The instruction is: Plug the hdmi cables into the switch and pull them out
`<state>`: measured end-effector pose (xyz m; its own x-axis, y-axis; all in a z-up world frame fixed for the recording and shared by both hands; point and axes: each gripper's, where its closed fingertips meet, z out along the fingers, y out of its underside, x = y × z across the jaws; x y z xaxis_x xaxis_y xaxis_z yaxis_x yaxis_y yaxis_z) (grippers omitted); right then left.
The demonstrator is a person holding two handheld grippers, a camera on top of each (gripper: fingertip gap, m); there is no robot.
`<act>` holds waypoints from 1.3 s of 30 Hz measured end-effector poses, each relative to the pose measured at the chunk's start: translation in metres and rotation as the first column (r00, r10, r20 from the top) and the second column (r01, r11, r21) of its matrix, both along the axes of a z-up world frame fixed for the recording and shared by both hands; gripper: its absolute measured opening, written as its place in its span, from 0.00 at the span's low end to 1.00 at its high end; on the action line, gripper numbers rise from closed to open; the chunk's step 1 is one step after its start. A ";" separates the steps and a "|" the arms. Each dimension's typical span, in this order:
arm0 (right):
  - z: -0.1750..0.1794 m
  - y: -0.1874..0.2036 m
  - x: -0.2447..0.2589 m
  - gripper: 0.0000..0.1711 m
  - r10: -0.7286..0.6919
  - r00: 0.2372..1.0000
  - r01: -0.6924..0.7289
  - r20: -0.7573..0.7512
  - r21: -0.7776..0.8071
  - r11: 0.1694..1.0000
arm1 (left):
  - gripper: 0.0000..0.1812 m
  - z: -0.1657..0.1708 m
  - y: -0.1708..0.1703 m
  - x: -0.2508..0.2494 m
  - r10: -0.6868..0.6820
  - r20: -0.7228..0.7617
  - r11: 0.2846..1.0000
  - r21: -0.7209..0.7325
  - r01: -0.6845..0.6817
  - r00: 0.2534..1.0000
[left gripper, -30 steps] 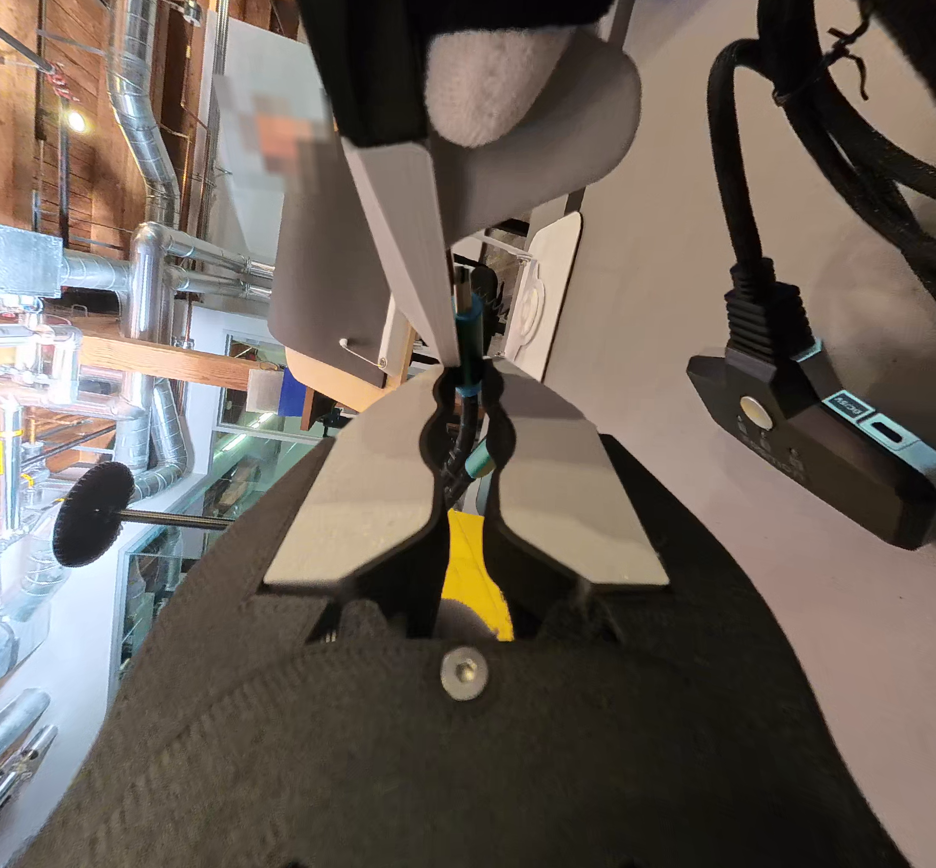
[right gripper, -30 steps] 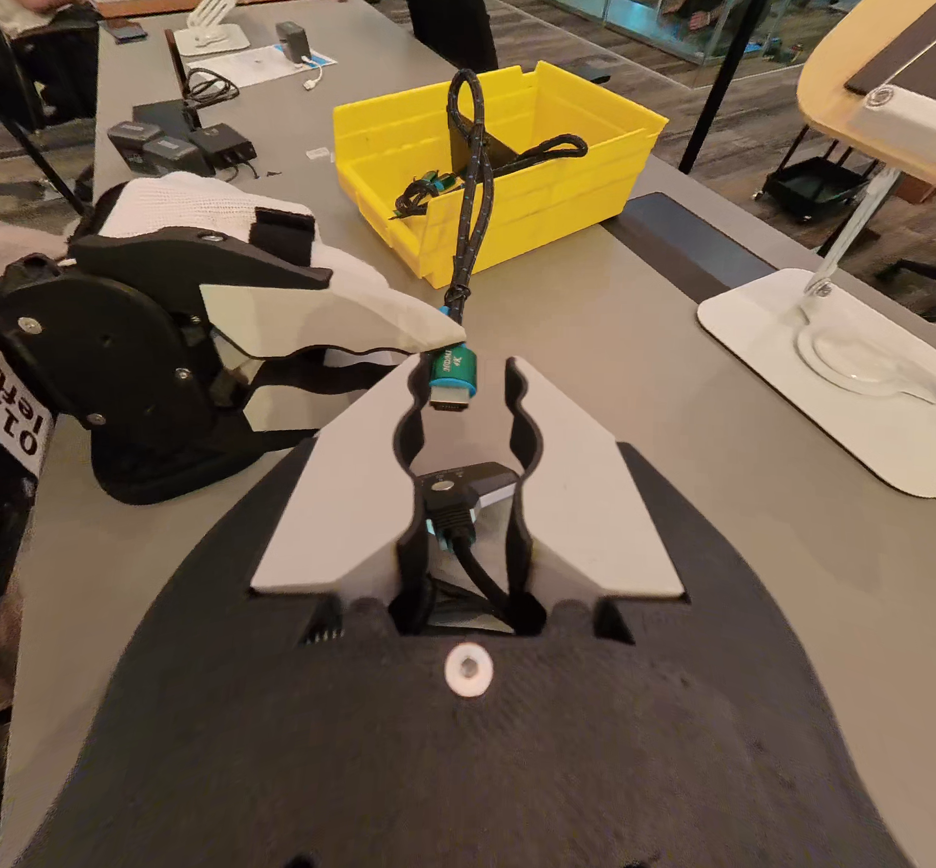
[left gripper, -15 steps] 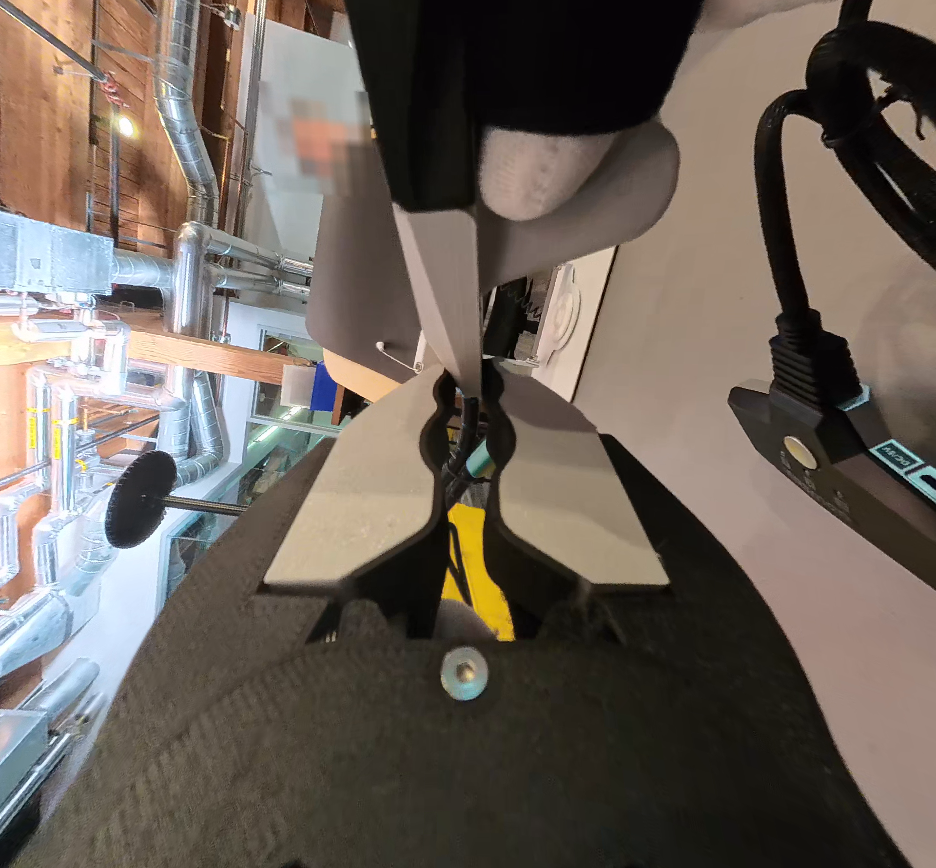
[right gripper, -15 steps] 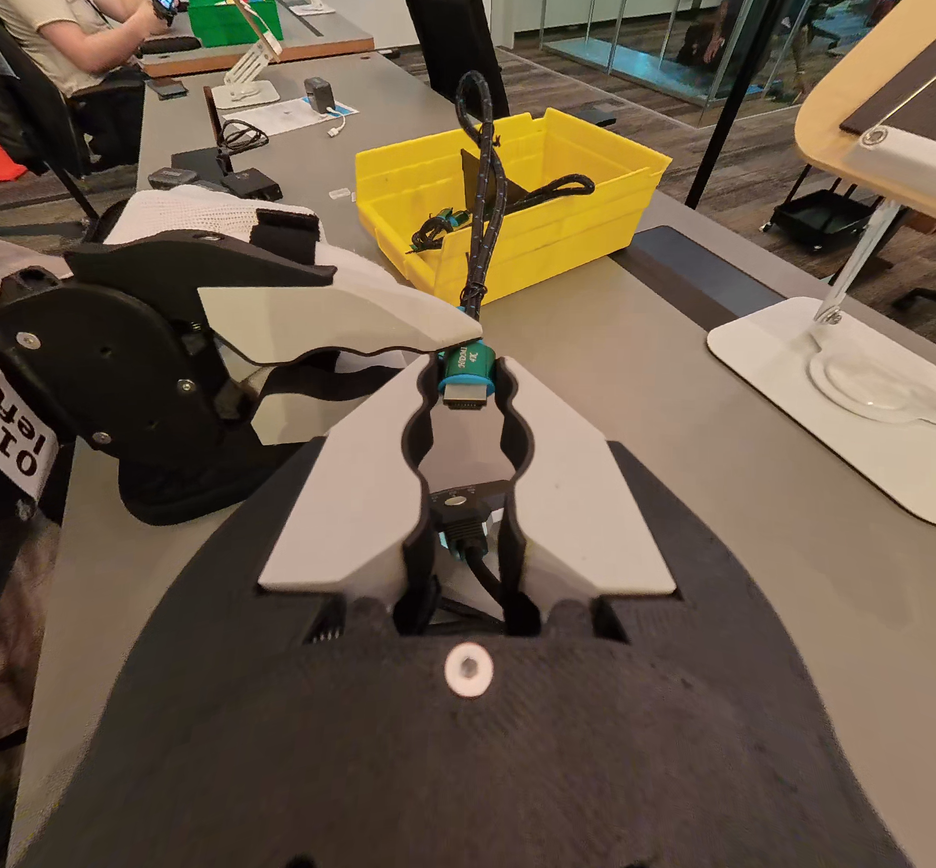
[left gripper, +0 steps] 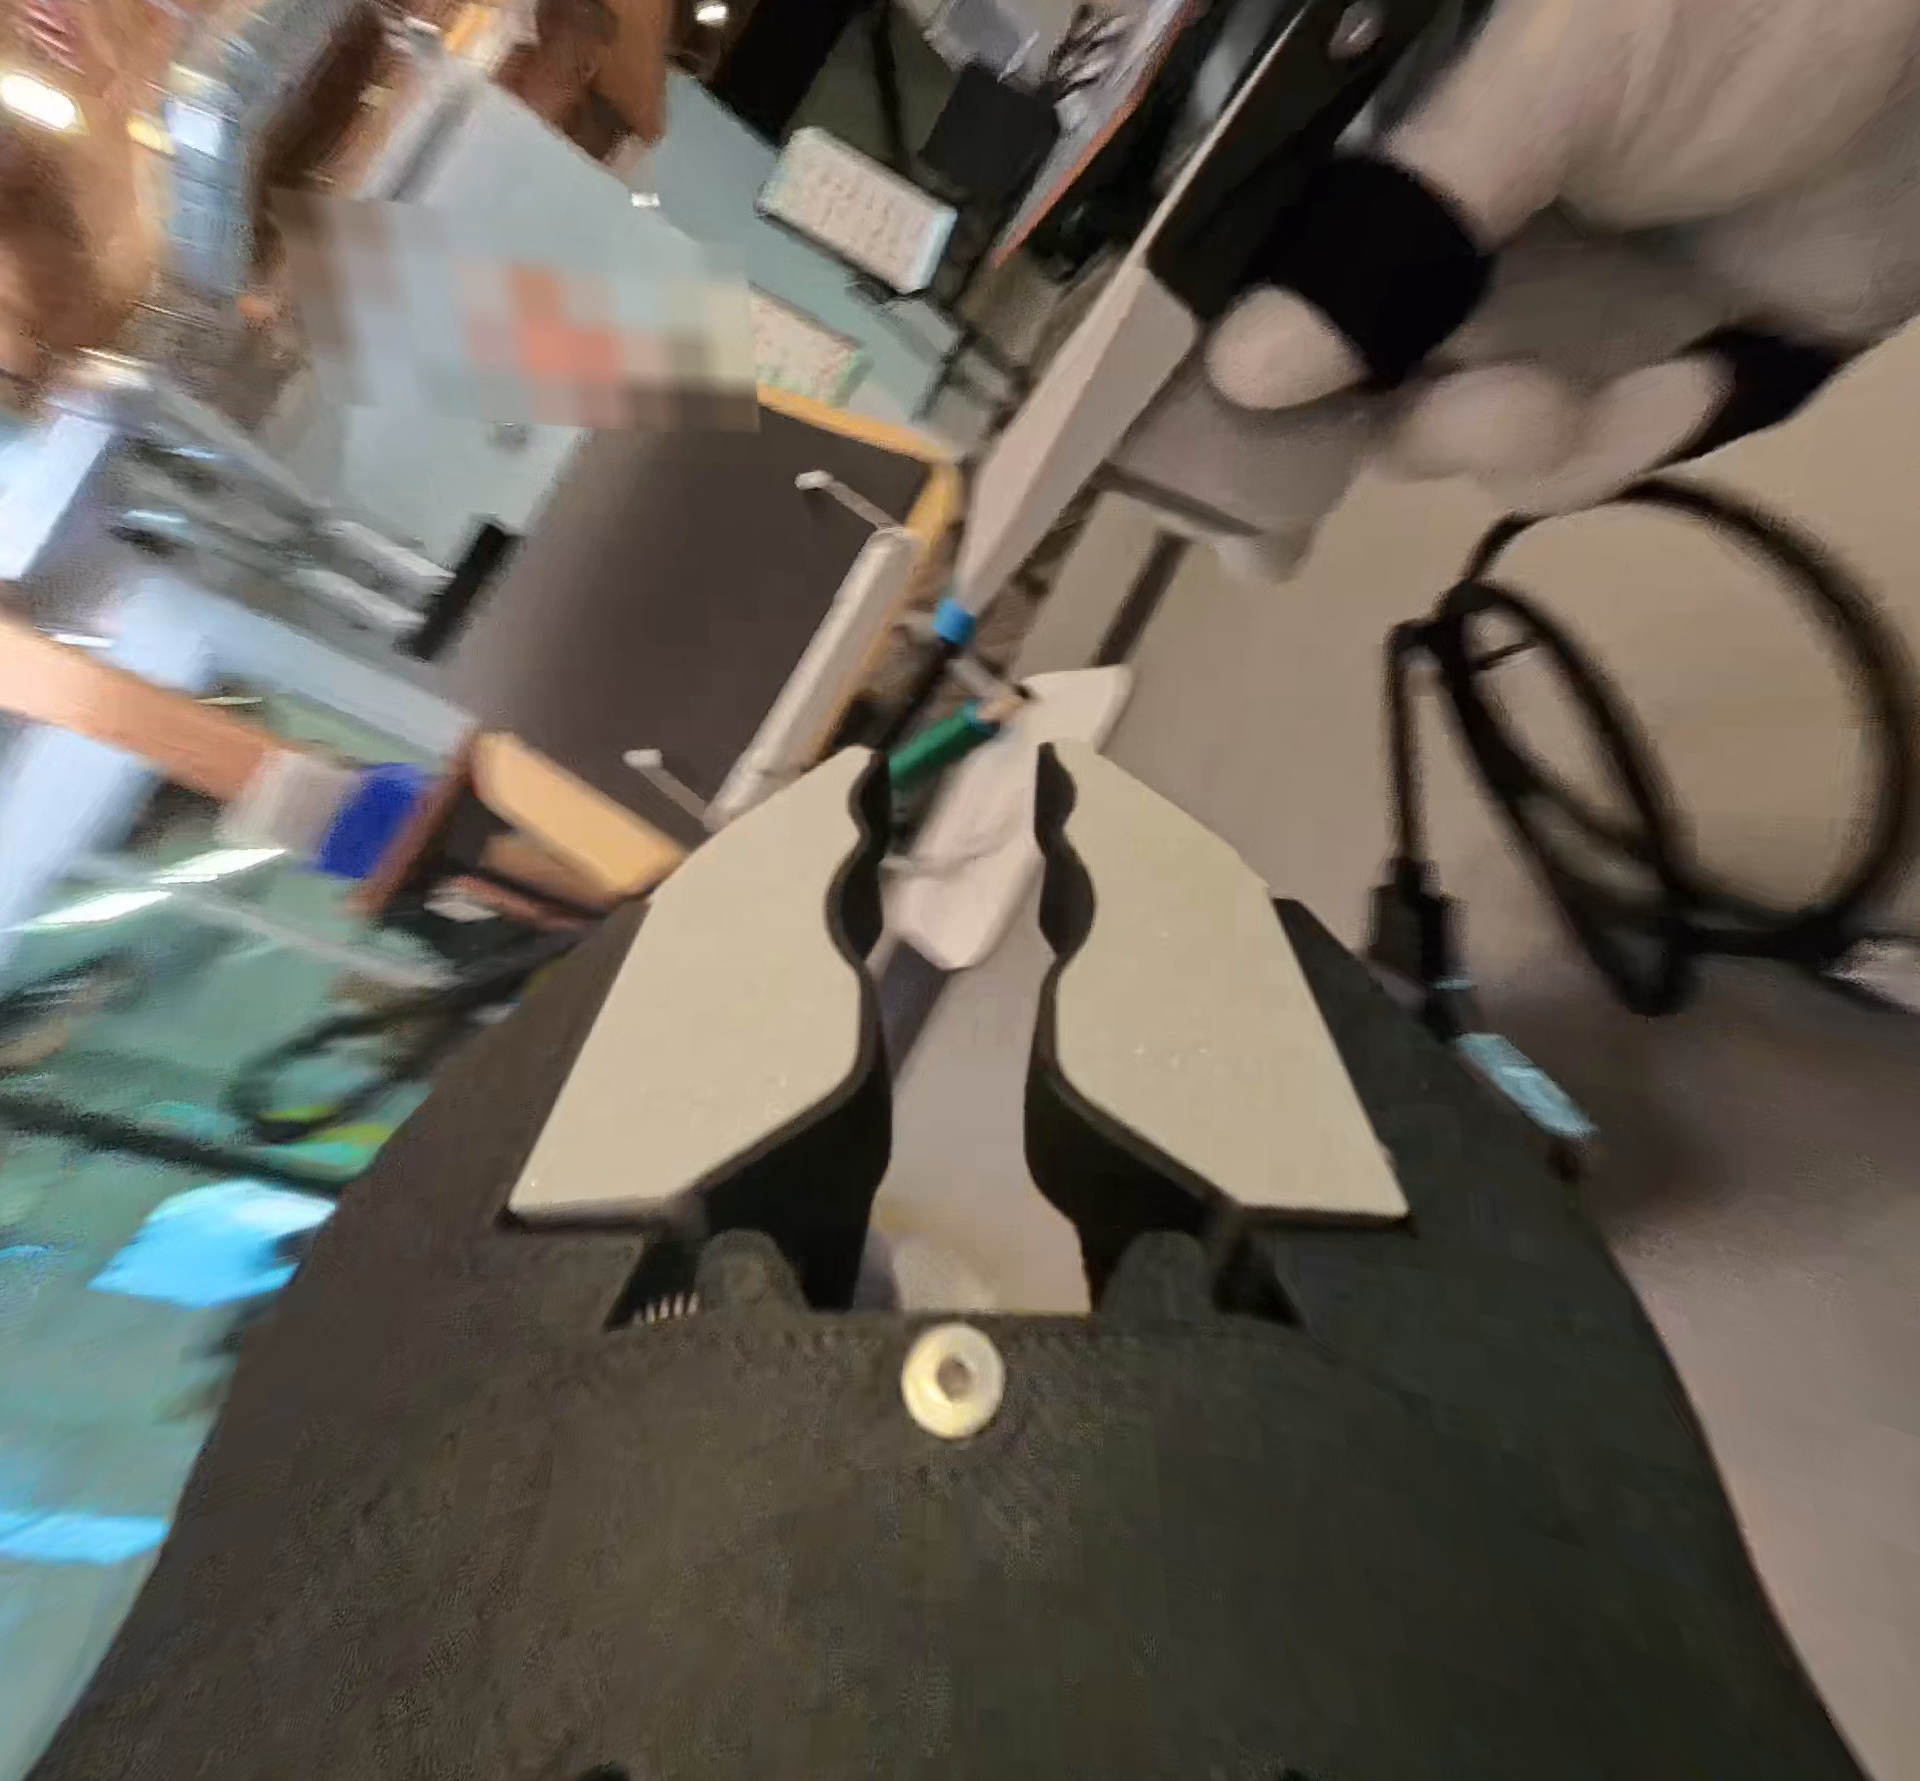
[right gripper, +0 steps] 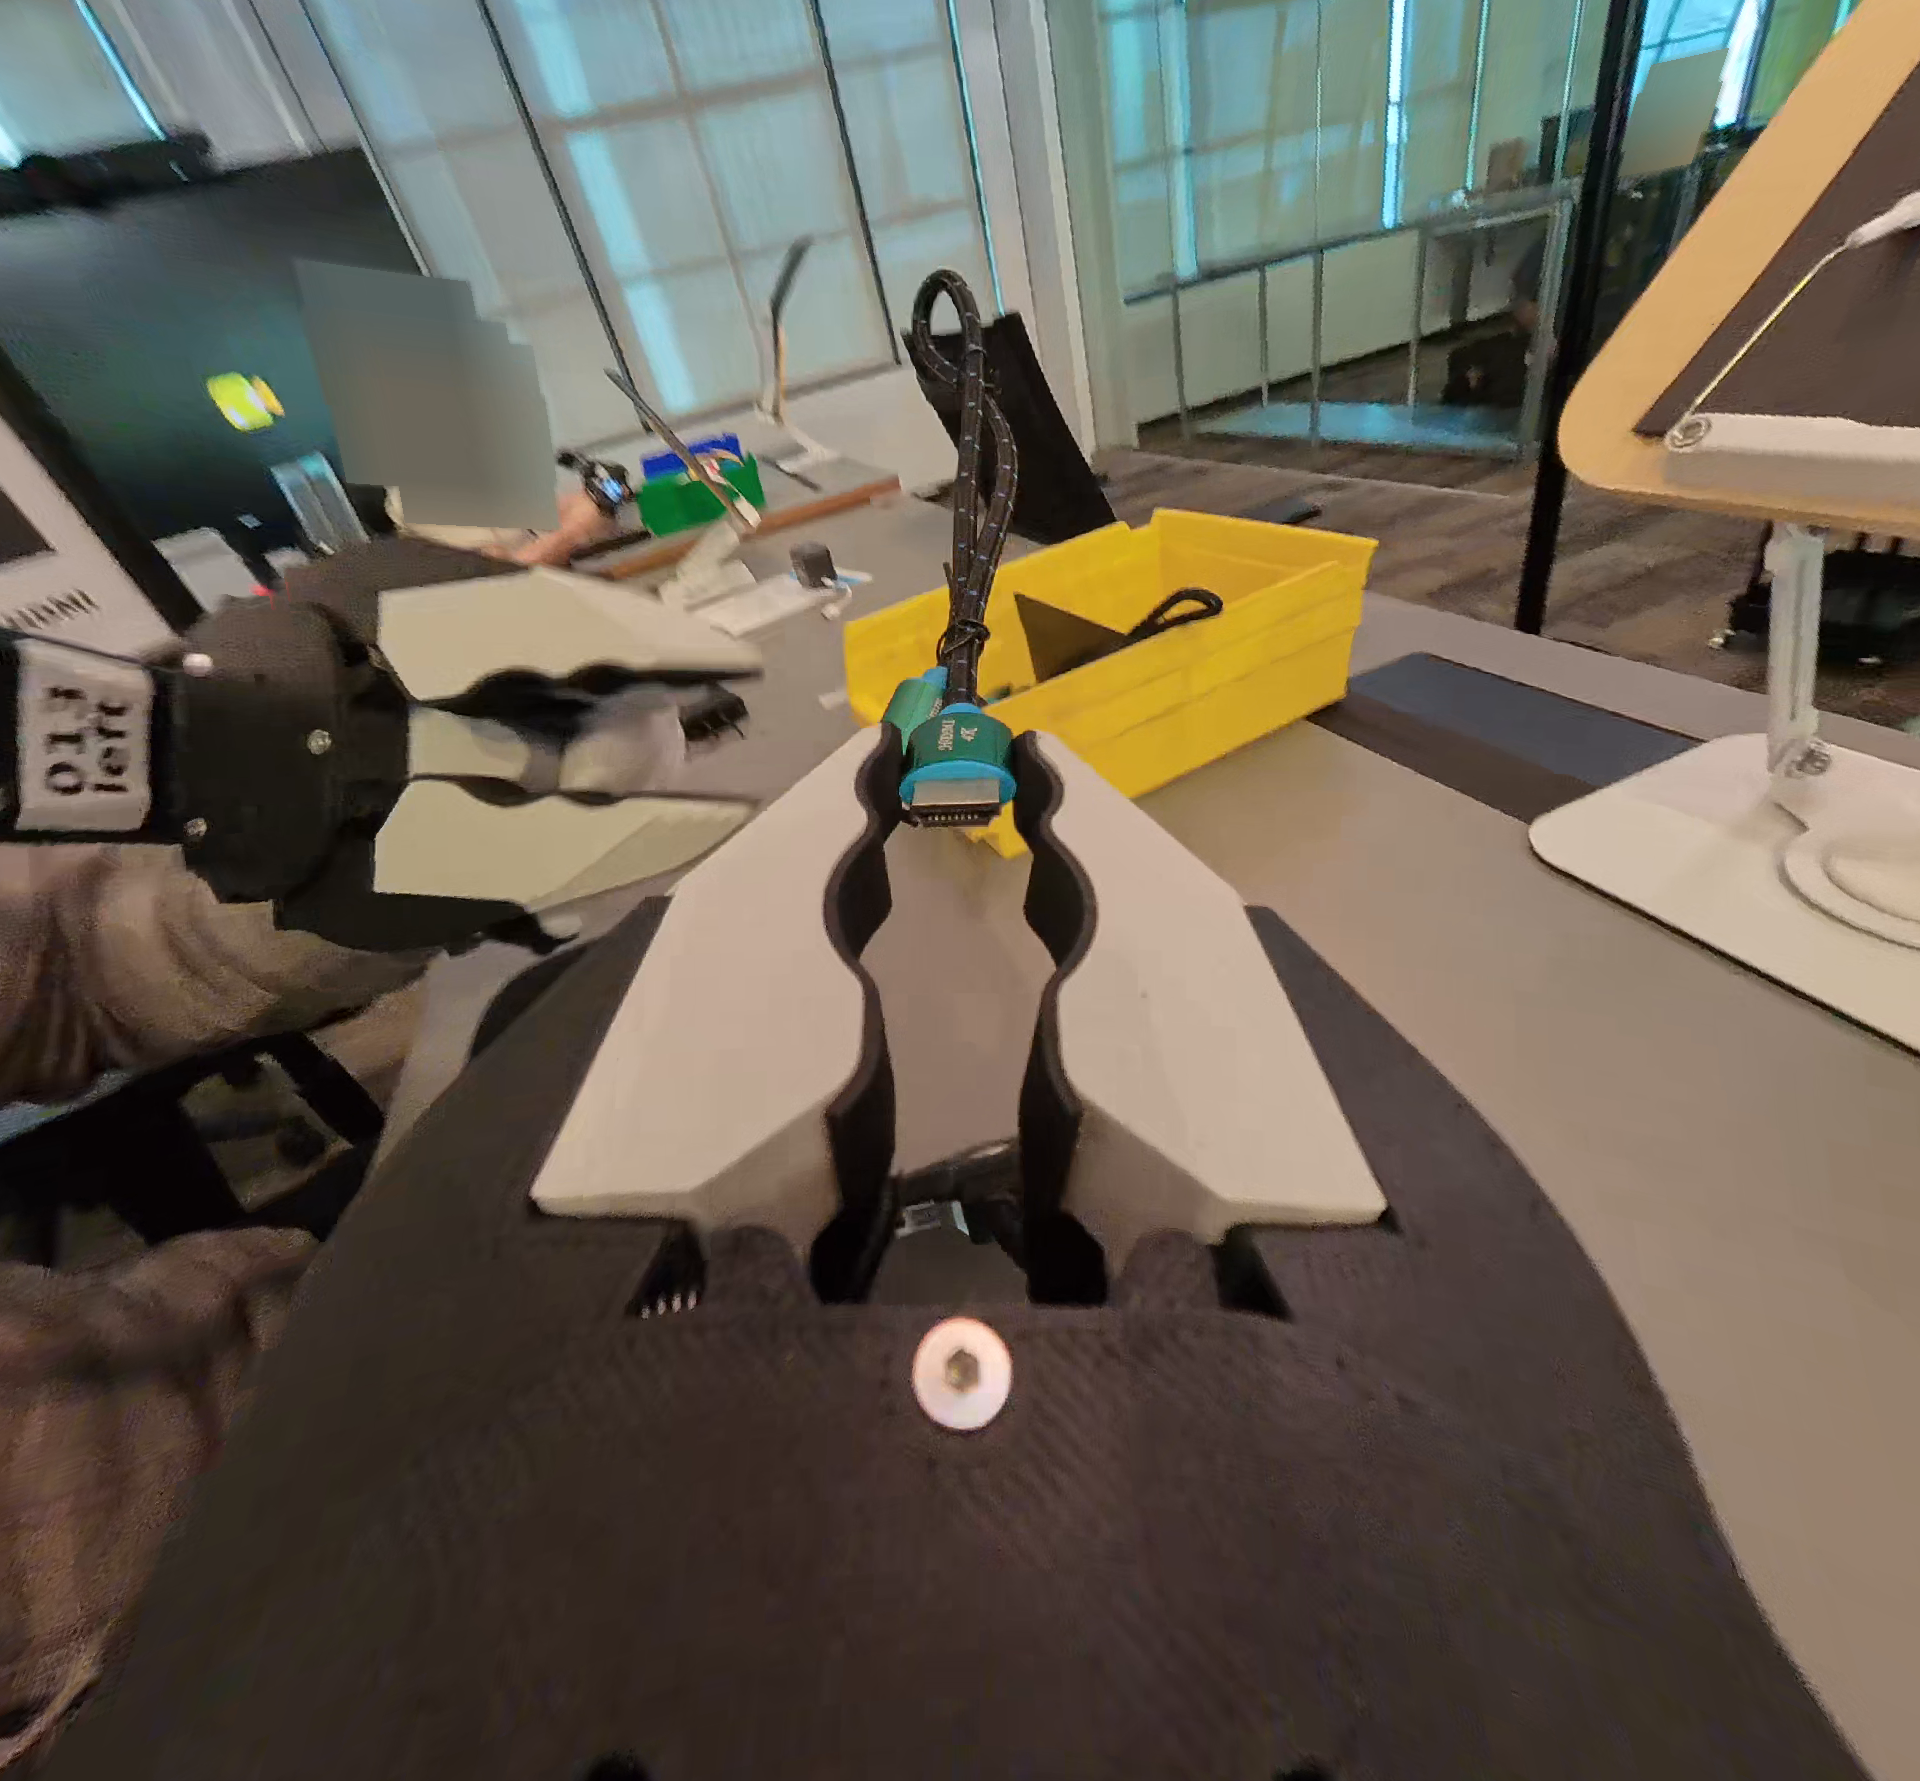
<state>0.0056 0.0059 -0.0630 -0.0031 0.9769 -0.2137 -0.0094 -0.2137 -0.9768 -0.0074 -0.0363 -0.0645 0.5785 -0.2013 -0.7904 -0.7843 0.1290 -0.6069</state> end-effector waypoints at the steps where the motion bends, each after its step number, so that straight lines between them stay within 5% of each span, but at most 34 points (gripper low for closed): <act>1: 0.003 0.000 0.003 0.11 0.014 1.000 -0.015 -0.025 -0.018 1.000 | 0.13 -0.005 -0.007 0.003 -0.049 0.082 0.997 -0.062 0.055 0.995; 4: 0.010 -0.002 0.011 0.11 0.063 0.995 -0.066 -0.078 -0.039 0.997 | 0.18 -0.034 -0.017 0.012 -0.125 0.320 0.937 -0.273 0.218 0.939; 8: 0.024 -0.020 0.018 0.11 0.204 0.966 -0.218 -0.160 -0.071 0.973 | 0.35 -0.044 -0.007 0.019 -0.144 0.617 0.865 -0.302 0.401 0.774; 15: 0.027 -0.054 0.018 0.11 0.387 0.910 -0.398 -0.150 -0.057 0.915 | 0.49 0.003 -0.006 0.043 -0.323 0.837 0.776 -0.033 0.630 0.442; 19: 0.015 -0.066 0.015 0.11 0.434 0.899 -0.436 -0.065 -0.030 0.899 | 0.35 0.028 -0.014 0.041 -0.369 0.868 0.758 0.074 0.649 0.332; 21: 0.016 -0.070 0.015 0.11 0.452 0.890 -0.454 -0.062 -0.024 0.891 | 0.19 0.028 -0.013 0.039 -0.359 0.868 0.766 0.065 0.640 0.342; 27: 0.017 -0.073 0.017 0.11 0.478 0.875 -0.481 -0.077 -0.037 0.876 | 0.10 0.025 -0.014 0.039 -0.343 0.842 0.782 0.009 0.623 0.417; 39: 0.018 -0.083 0.018 0.11 0.506 0.860 -0.506 -0.064 0.025 0.862 | 0.14 0.025 -0.030 0.041 -0.309 0.746 0.749 -0.192 0.634 0.591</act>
<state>0.0238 -0.0776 -0.0453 -0.5115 0.8384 -0.1882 0.0332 -0.1996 -0.9793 0.0331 -0.0660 -0.0392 0.6083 -0.7930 -0.0343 -0.0786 -0.0173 -0.9968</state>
